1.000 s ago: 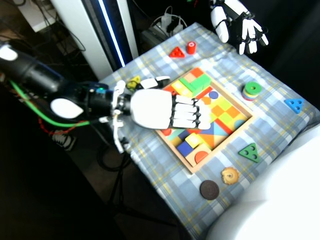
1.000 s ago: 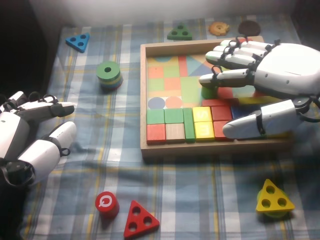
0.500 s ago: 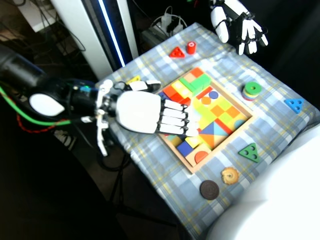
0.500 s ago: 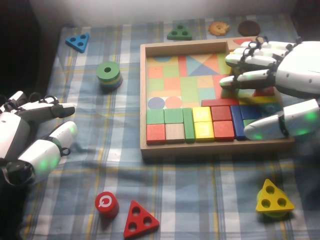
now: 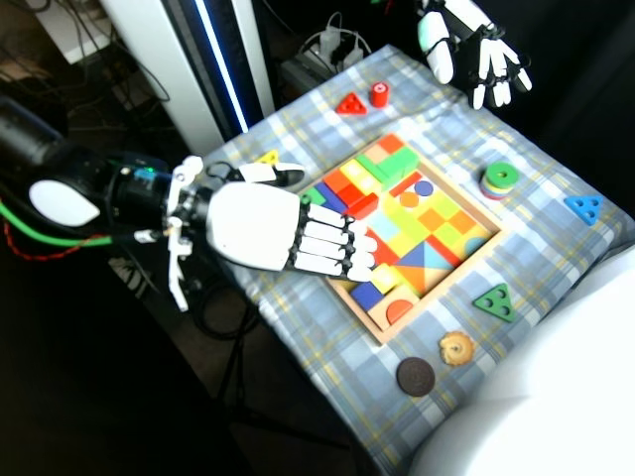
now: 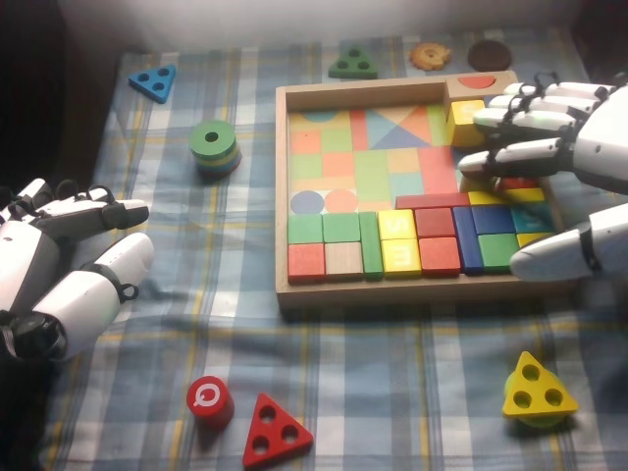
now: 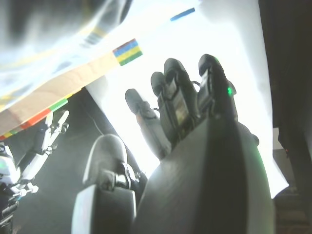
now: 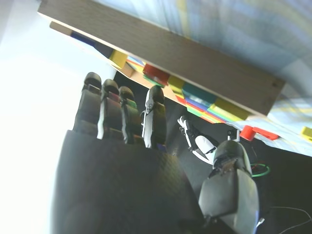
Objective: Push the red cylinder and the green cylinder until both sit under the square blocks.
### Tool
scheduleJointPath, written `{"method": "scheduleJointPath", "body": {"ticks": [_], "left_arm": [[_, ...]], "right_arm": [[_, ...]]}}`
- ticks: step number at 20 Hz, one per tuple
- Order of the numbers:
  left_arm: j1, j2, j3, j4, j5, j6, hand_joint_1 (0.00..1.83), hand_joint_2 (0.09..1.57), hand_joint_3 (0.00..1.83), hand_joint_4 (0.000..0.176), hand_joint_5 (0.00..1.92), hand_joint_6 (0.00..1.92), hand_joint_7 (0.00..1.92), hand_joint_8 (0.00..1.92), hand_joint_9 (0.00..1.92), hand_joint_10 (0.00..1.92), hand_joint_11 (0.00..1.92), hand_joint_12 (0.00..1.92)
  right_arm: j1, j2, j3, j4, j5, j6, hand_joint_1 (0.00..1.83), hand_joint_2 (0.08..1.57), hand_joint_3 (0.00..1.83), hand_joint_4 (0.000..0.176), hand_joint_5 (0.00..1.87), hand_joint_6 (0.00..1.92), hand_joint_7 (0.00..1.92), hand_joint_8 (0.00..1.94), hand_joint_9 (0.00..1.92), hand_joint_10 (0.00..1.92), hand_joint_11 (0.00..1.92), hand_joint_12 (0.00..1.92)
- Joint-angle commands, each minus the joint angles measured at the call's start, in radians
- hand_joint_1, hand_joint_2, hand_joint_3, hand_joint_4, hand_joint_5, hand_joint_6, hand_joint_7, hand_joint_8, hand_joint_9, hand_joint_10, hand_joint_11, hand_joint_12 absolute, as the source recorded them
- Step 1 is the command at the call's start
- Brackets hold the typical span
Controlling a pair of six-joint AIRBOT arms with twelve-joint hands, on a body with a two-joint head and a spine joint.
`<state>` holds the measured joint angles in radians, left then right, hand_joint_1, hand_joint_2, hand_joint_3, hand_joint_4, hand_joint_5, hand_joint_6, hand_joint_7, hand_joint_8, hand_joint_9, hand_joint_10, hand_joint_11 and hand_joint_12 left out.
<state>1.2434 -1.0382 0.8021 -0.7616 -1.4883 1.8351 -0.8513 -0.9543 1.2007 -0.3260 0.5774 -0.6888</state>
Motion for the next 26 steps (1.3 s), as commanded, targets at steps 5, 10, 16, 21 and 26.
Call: {"method": "scheduleJointPath", "body": {"ticks": [5,10,16,21,26], "left_arm": [[-0.005,0.0,0.006,0.045,-0.105,-0.006,0.32,1.34,0.0,0.058,0.77,0.0,0.5,0.0,0.42,0.0,0.01,0.18],[-0.005,0.0,0.007,0.045,-0.105,-0.006,0.32,1.34,0.0,0.045,0.77,0.0,0.52,0.0,0.44,0.01,0.01,0.19],[-0.005,0.0,0.006,0.044,-0.104,-0.006,0.31,1.34,0.0,0.068,0.76,0.0,0.5,0.0,0.43,0.0,0.02,0.21],[-0.005,-0.001,0.006,0.042,-0.104,-0.006,0.29,1.34,0.0,0.082,0.75,0.0,0.5,0.0,0.42,0.0,0.01,0.23],[-0.005,0.0,0.006,0.042,-0.103,-0.006,0.27,1.34,0.0,0.076,0.76,0.0,0.5,0.0,0.44,0.0,0.0,0.26]], "right_arm": [[0.002,0.009,-0.017,0.04,0.081,-0.023,0.0,0.86,0.0,0.154,0.28,0.0,0.0,0.0,0.0,0.0,0.0,0.0],[0.003,0.009,-0.028,0.08,0.155,-0.025,0.0,0.86,0.0,0.131,0.29,0.0,0.02,0.0,0.0,0.0,0.0,0.0],[0.003,0.009,-0.035,0.116,0.221,-0.025,0.0,0.87,0.0,0.128,0.29,0.0,0.0,0.0,0.0,0.0,0.0,0.0],[0.003,0.022,-0.036,0.168,0.253,-0.058,0.0,0.85,0.0,0.135,0.3,0.01,0.0,0.0,0.0,0.0,0.0,0.0],[-0.026,0.033,-0.029,0.256,0.253,-0.123,0.0,0.85,0.0,0.132,0.33,0.01,0.02,0.01,0.0,0.0,0.0,0.0]]}}
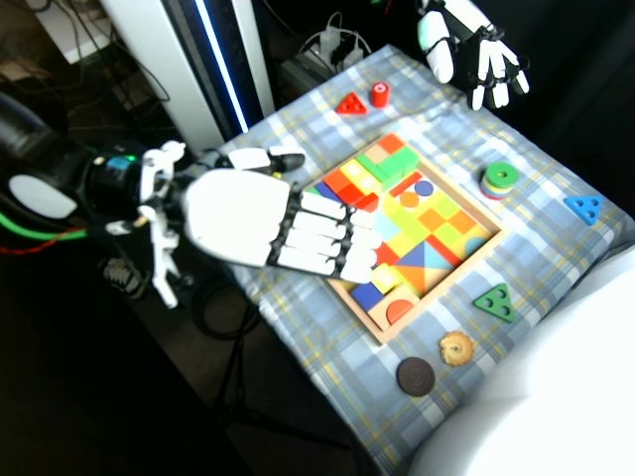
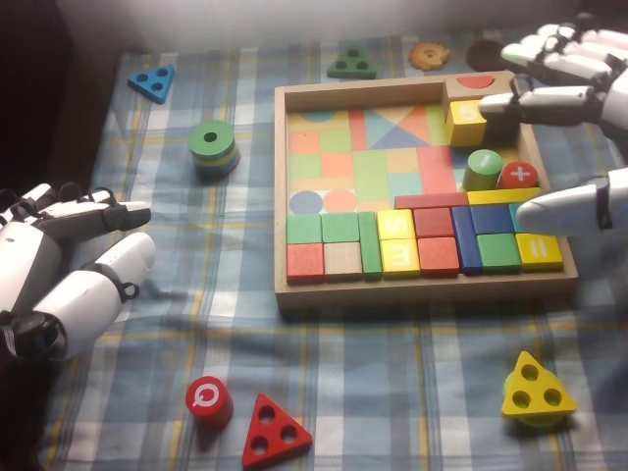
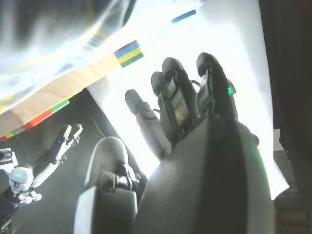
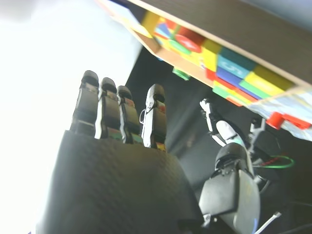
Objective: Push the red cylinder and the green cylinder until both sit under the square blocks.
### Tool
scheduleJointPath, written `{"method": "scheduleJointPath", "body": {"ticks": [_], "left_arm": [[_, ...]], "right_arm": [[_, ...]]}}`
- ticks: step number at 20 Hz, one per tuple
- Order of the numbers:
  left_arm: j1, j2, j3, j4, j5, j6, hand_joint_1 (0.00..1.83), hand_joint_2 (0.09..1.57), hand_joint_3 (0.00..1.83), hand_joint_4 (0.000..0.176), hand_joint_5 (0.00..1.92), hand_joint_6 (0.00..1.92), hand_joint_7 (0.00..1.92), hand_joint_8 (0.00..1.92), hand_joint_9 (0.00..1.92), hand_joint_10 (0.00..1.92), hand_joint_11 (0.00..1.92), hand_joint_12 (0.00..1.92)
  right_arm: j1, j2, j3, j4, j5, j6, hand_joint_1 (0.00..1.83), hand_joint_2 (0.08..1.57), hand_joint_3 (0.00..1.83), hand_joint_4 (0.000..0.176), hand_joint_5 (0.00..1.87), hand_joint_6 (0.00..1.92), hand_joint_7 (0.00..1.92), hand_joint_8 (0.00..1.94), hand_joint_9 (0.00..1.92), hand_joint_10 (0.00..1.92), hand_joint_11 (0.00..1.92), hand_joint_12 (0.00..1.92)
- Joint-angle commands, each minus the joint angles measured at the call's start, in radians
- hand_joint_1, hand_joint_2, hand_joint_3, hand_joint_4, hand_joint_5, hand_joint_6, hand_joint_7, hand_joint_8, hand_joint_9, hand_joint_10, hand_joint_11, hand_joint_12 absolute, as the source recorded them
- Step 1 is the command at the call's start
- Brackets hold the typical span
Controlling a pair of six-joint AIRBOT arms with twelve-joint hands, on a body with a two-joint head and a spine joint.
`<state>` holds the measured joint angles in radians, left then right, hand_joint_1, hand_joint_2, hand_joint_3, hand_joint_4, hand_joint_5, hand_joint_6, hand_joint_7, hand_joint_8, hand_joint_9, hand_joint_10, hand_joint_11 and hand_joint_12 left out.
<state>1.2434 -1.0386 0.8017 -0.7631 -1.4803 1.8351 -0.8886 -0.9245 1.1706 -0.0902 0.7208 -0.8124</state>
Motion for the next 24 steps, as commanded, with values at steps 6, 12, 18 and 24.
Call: {"method": "scheduleJointPath", "body": {"ticks": [6,12,18,24], "left_arm": [[-0.006,0.0,0.005,0.044,-0.11,-0.006,0.29,1.34,0.0,0.062,0.77,0.0,0.5,0.0,0.43,0.0,0.0,0.24],[-0.006,0.0,0.005,0.045,-0.109,-0.006,0.29,1.35,0.0,0.064,0.75,0.0,0.49,0.0,0.42,0.0,0.0,0.23],[-0.006,0.0,0.005,0.052,-0.106,-0.006,0.29,1.35,0.0,0.064,0.76,0.0,0.5,0.0,0.43,0.0,0.0,0.26],[-0.006,0.001,0.007,0.051,-0.101,-0.006,0.32,1.34,0.0,0.071,0.76,0.0,0.5,0.0,0.44,0.0,0.0,0.26]], "right_arm": [[-0.029,-0.032,0.032,0.048,0.095,0.0,0.0,0.87,0.0,0.127,0.33,0.0,0.03,0.0,0.0,0.0,0.0,0.0],[-0.035,-0.053,0.046,0.038,0.072,0.0,0.0,0.89,0.01,0.145,0.31,0.0,0.0,0.0,0.0,0.0,0.0,0.0],[-0.035,-0.034,0.025,0.001,0.038,0.001,0.0,0.87,0.0,0.154,0.31,0.0,0.01,0.0,0.0,0.0,0.0,0.0],[-0.035,-0.012,-0.006,-0.029,0.027,0.002,0.0,0.85,0.0,0.163,0.3,0.0,0.0,0.0,0.0,0.0,0.0,0.0]]}}
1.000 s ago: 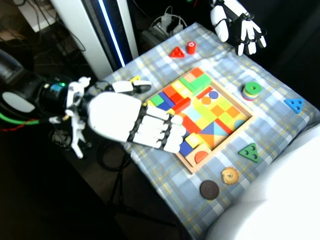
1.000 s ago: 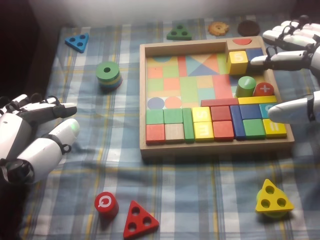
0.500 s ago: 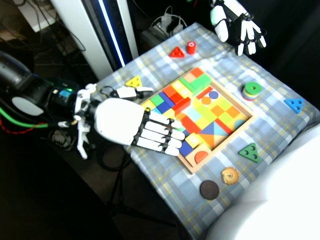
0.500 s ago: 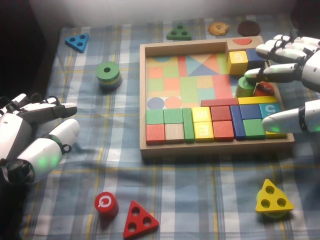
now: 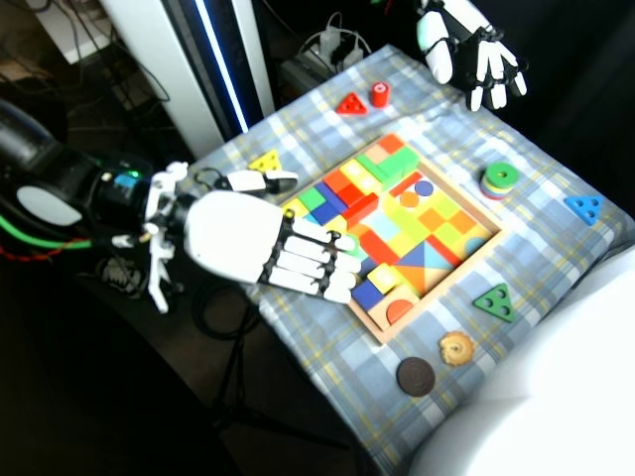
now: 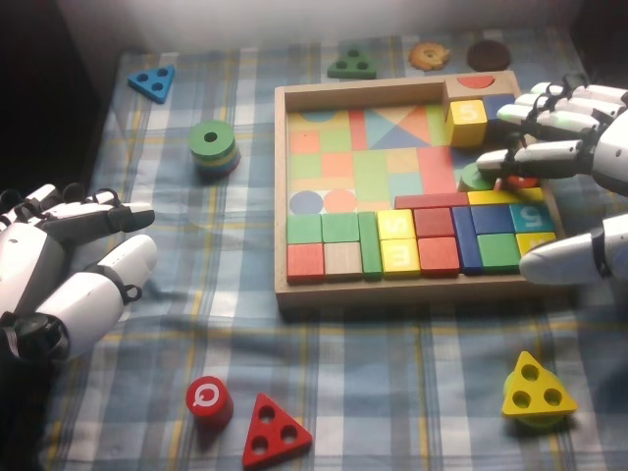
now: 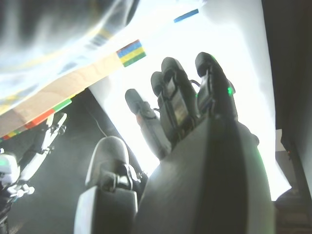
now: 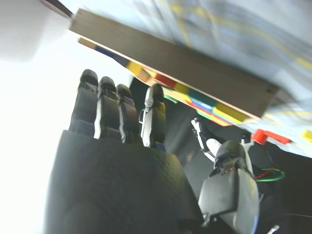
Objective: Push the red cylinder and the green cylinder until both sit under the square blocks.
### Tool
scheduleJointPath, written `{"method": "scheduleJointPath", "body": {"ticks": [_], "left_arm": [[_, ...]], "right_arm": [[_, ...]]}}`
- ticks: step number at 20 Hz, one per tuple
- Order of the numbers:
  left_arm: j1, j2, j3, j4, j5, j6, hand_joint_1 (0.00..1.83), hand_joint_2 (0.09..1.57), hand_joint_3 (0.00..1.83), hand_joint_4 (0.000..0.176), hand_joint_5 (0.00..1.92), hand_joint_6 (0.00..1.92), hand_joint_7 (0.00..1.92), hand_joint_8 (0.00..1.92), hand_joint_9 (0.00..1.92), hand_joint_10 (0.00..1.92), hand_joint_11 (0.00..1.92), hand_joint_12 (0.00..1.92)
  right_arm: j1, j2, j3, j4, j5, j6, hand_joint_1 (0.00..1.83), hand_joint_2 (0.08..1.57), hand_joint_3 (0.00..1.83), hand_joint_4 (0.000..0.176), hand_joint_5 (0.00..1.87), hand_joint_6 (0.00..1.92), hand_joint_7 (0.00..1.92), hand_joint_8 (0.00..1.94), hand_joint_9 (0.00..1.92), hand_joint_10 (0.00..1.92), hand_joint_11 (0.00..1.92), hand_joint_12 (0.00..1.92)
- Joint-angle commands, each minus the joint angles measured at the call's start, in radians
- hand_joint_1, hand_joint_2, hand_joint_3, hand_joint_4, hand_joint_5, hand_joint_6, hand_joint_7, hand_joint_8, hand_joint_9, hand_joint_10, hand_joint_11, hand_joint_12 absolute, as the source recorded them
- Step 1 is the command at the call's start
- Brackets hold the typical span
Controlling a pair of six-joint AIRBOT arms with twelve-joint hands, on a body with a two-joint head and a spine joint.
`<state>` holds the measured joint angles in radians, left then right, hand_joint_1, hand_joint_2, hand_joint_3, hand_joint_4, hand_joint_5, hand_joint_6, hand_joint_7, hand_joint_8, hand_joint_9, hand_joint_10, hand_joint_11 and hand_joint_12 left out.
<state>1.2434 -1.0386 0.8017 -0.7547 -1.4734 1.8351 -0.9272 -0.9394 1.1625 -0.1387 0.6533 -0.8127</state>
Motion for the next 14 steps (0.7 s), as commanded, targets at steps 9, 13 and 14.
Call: {"method": "scheduleJointPath", "body": {"ticks": [9,13,14], "left_arm": [[-0.005,0.0,0.008,0.042,-0.104,-0.006,0.3,1.34,0.0,0.062,0.77,0.0,0.51,0.0,0.44,0.0,0.0,0.27],[-0.005,-0.001,0.007,0.041,-0.103,-0.006,0.33,1.34,0.0,0.065,0.77,0.0,0.5,0.0,0.44,0.0,0.0,0.26],[-0.005,-0.001,0.007,0.041,-0.103,-0.006,0.33,1.34,0.0,0.059,0.77,0.0,0.51,0.0,0.44,0.0,0.0,0.28]], "right_arm": [[0.005,0.018,-0.006,0.029,0.122,0.002,0.0,0.86,0.0,0.15,0.31,0.0,0.0,0.0,0.0,0.0,0.0,0.0],[0.005,0.027,-0.008,0.046,0.146,0.002,0.0,0.86,0.0,0.156,0.31,0.0,0.01,0.0,0.0,0.0,0.0,0.0],[0.005,0.029,-0.01,0.051,0.154,0.002,0.0,0.85,0.0,0.165,0.31,0.0,0.02,0.01,0.0,0.0,0.0,0.0]]}}
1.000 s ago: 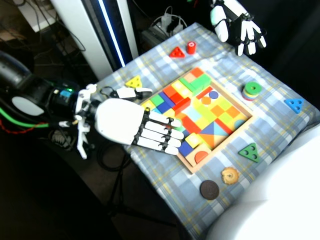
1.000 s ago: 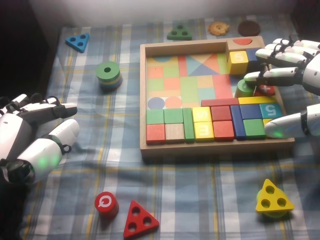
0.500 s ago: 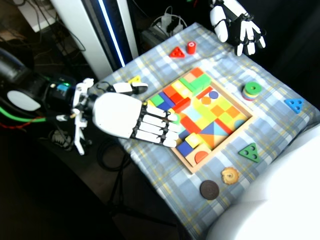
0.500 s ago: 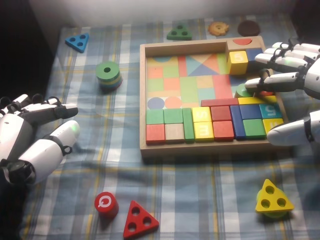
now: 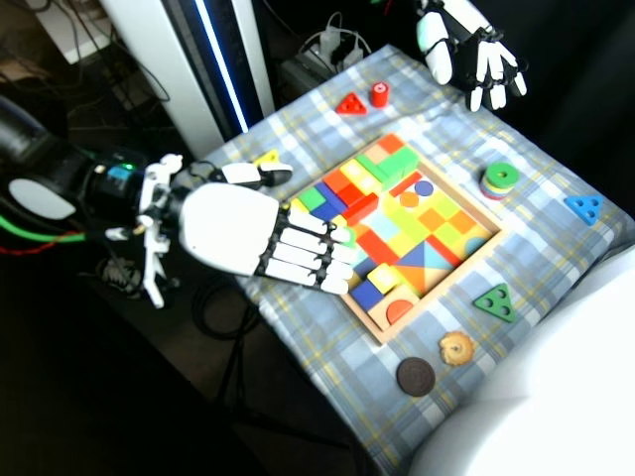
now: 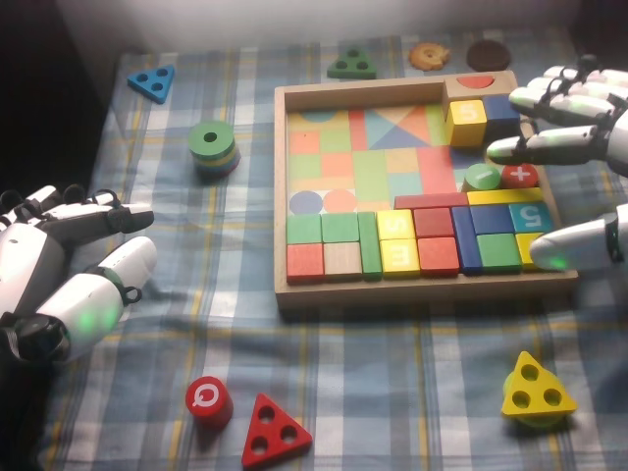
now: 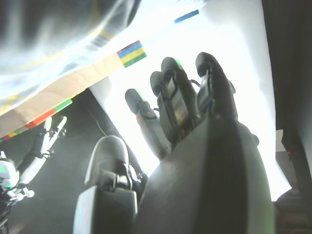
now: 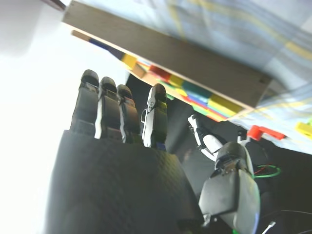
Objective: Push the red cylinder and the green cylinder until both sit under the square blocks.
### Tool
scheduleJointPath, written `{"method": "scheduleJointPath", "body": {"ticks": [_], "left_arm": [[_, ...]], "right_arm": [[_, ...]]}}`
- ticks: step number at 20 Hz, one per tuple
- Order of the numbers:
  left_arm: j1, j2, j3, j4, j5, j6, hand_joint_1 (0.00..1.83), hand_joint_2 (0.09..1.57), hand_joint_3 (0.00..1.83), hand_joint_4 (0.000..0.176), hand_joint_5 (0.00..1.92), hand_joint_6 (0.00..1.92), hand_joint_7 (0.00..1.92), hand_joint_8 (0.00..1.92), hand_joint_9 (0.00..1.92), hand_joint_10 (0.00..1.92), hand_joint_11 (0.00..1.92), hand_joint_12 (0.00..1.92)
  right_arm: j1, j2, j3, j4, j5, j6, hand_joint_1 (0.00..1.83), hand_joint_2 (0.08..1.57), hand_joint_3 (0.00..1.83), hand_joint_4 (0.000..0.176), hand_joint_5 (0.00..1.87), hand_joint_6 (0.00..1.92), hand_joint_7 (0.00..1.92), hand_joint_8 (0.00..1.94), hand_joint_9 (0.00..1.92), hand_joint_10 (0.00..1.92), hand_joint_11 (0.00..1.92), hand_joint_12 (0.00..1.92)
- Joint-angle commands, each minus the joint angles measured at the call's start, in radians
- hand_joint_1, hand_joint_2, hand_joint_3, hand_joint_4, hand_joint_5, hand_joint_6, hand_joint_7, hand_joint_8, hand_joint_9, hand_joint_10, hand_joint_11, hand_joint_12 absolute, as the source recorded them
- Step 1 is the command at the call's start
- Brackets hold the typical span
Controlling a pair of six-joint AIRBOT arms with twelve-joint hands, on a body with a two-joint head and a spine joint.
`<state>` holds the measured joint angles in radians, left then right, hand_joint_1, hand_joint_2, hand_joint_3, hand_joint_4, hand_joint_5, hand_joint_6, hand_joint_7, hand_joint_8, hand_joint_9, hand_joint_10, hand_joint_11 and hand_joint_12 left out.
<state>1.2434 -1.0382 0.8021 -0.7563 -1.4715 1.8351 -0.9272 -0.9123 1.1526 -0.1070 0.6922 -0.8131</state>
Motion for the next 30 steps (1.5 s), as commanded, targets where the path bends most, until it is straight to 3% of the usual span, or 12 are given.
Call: {"method": "scheduleJointPath", "body": {"ticks": [1,3,7,11,13,14,15,16,18,19,20,30], "left_arm": [[-0.005,-0.001,0.007,0.043,-0.105,-0.006,0.34,1.34,0.0,0.063,0.77,0.0,0.51,0.0,0.45,0.0,0.0,0.27],[-0.005,-0.001,0.006,0.042,-0.105,-0.006,0.32,1.34,0.0,0.069,0.77,0.0,0.5,0.0,0.44,0.0,0.0,0.27],[-0.005,-0.001,0.006,0.041,-0.108,-0.006,0.28,1.34,0.0,0.064,0.78,0.0,0.5,0.0,0.44,0.0,0.0,0.27],[-0.005,0.0,0.002,0.034,-0.117,-0.006,0.29,1.33,0.0,0.073,0.78,0.0,0.51,0.0,0.45,0.0,0.0,0.27],[-0.004,0.001,0.0,0.029,-0.126,-0.006,0.28,1.33,0.0,0.081,0.77,0.0,0.5,0.0,0.44,0.0,0.0,0.25],[-0.004,0.004,-0.001,0.028,-0.13,-0.006,0.35,1.34,0.0,0.073,0.73,0.0,0.51,0.0,0.45,0.0,0.0,0.28],[-0.004,0.007,-0.002,0.027,-0.134,-0.006,0.35,1.34,0.0,0.073,0.73,0.0,0.51,0.0,0.45,0.0,0.0,0.28],[-0.003,0.008,-0.005,0.022,-0.146,-0.006,0.41,1.34,0.0,0.046,0.72,0.0,0.53,0.0,0.46,0.0,0.0,0.31],[0.0,0.008,-0.009,0.009,-0.167,-0.006,0.47,1.34,0.0,0.04,0.75,0.01,0.55,0.01,0.48,0.01,0.0,0.36],[0.003,0.008,-0.012,0.001,-0.178,-0.006,0.54,1.33,0.0,0.009,0.8,0.01,0.57,0.0,0.49,0.01,0.0,0.39],[0.006,0.009,-0.015,-0.006,-0.184,-0.006,0.58,1.33,0.0,0.0,0.82,0.01,0.57,0.0,0.47,0.0,0.0,0.34],[0.014,0.007,-0.016,-0.015,-0.18,-0.006,0.6,1.33,0.0,0.006,0.8,0.0,0.56,0.0,0.46,0.0,0.0,0.35]], "right_arm": [[0.005,0.006,-0.003,0.027,0.129,0.003,0.0,0.84,0.0,0.172,0.31,0.0,0.02,0.01,0.0,0.0,0.0,0.0],[0.005,0.013,-0.01,0.043,0.158,0.003,0.0,0.85,0.0,0.154,0.32,0.0,0.03,0.01,0.0,0.0,0.0,0.0],[-0.023,0.031,-0.034,0.107,0.233,-0.006,0.0,0.85,0.0,0.166,0.31,0.0,0.01,0.0,0.0,0.0,0.0,0.0],[-0.189,0.038,-0.093,0.302,0.457,-0.025,0.0,1.06,0.01,0.136,0.35,0.0,0.17,0.0,0.06,0.01,0.04,0.02],[-0.269,0.041,-0.123,0.393,0.566,-0.051,0.0,1.12,0.01,0.139,0.35,0.0,0.21,0.0,0.12,0.01,0.09,0.04],[-0.329,0.053,-0.161,0.467,0.652,-0.106,0.0,1.17,0.01,0.101,0.35,0.0,0.25,0.01,0.18,0.01,0.14,0.06],[-0.362,0.059,-0.186,0.506,0.699,-0.136,0.0,1.17,0.01,0.101,0.35,0.0,0.25,0.01,0.18,0.01,0.14,0.06],[-0.409,0.063,-0.214,0.553,0.768,-0.158,0.0,1.19,0.01,0.056,0.34,0.0,0.27,0.01,0.19,0.01,0.05,0.02],[-0.457,0.064,-0.242,0.612,0.86,-0.161,0.0,1.21,0.02,0.041,0.36,0.01,0.29,0.01,0.18,0.0,0.07,0.03],[-0.483,0.062,-0.256,0.65,0.912,-0.161,0.0,1.26,0.03,0.0,0.36,0.0,0.29,0.01,0.21,0.01,0.16,0.07],[-0.508,0.054,-0.264,0.689,0.951,-0.161,0.0,1.26,0.02,0.0,0.35,0.0,0.29,0.01,0.22,0.01,0.18,0.08],[-0.539,-0.014,-0.282,0.835,1.07,-0.161,0.12,1.31,0.0,0.0,0.39,0.01,0.34,0.01,0.3,0.02,0.32,0.13]]}}
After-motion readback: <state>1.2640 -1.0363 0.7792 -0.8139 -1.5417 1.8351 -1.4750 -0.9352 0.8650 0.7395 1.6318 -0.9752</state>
